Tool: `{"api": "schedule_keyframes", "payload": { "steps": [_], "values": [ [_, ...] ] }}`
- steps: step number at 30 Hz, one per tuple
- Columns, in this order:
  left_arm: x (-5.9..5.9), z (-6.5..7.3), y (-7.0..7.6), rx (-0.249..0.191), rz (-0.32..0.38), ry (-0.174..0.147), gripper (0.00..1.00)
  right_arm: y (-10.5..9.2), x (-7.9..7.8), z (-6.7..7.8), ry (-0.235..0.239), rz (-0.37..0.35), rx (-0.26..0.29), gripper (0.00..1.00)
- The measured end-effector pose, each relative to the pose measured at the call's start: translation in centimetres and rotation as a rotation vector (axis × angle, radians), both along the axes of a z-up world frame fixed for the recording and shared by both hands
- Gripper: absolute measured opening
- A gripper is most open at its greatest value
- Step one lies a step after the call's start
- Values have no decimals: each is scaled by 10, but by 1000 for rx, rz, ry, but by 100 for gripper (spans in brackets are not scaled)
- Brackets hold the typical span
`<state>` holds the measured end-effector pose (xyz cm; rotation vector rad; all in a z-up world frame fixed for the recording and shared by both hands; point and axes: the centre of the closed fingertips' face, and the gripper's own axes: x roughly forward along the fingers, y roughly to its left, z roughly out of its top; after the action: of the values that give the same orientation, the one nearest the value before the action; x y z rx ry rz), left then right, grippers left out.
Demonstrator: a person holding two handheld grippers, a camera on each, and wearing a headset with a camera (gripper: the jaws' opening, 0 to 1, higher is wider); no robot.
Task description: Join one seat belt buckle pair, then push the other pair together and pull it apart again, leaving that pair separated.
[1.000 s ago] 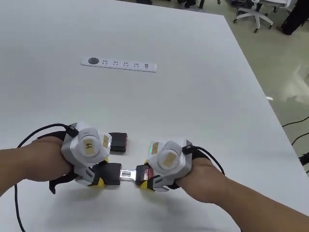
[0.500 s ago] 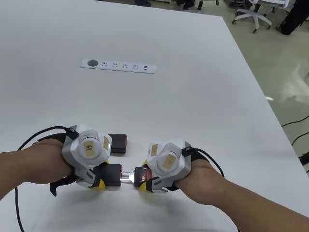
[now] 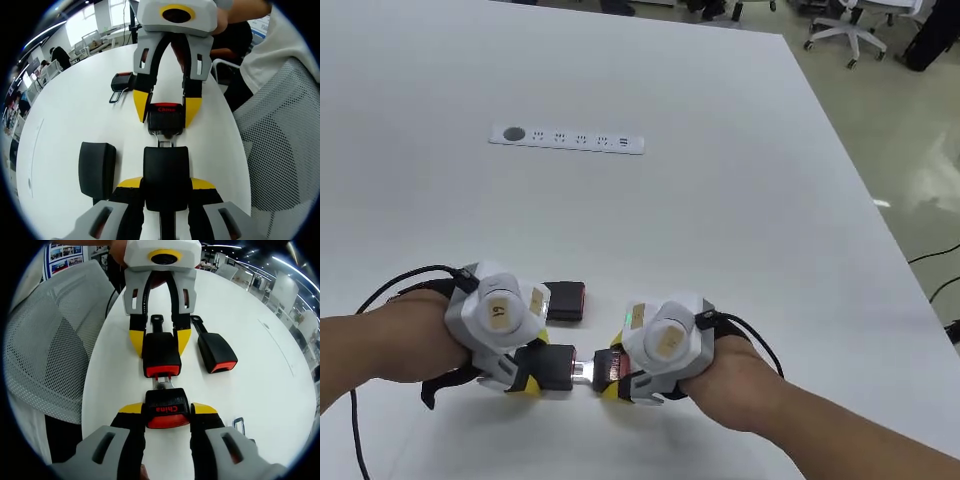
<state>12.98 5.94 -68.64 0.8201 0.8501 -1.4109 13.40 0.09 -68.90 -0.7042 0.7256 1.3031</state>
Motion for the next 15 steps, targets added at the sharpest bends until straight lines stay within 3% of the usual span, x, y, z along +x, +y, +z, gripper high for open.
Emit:
{"api": "schedule_keyframes", "payload": {
  "steps": [9,15],
  "values": [
    [0,0,1,10,2,5,33,9,-2,1,-3,5,-7,31],
    [1,-2,2,-5,-2,4,33,17,1,-2,-3,6,0,31]
  ]
}}
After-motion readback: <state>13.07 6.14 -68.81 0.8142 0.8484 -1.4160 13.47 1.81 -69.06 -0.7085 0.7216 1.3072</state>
